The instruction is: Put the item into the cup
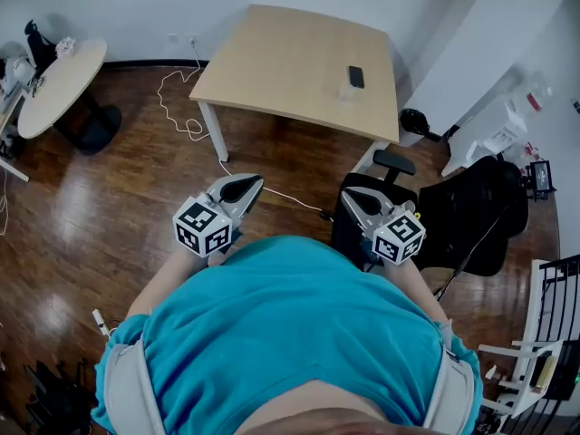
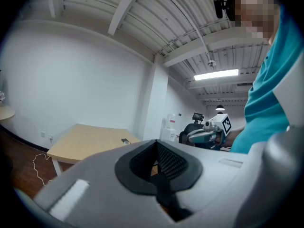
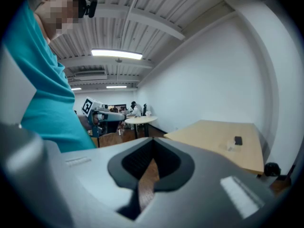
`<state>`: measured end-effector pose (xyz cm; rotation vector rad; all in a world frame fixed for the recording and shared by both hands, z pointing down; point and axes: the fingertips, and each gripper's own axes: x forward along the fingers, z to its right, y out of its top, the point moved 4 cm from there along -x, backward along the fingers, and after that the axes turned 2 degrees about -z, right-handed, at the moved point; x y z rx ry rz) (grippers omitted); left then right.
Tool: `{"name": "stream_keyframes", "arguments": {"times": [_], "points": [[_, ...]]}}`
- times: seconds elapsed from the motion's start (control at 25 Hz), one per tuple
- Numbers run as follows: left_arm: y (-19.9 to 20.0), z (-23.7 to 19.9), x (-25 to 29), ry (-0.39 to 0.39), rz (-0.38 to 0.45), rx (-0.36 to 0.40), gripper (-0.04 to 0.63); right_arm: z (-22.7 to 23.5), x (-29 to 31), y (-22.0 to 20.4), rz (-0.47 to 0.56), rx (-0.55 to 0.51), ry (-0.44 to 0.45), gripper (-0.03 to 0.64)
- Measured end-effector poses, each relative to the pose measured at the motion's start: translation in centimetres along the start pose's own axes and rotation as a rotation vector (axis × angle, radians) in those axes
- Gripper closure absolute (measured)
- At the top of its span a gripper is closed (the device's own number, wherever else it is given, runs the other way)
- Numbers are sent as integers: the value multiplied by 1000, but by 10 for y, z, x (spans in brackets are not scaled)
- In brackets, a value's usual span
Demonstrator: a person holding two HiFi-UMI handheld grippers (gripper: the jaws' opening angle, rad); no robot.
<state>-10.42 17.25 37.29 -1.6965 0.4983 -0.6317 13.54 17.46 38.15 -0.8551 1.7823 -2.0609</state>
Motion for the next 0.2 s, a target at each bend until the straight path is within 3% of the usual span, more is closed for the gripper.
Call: {"name": "stream_keyframes", "arguments": {"times": [0.2], "points": [[0,2,2,2,-2,1,592,3,-2,2,-1,-3,1,617]]}}
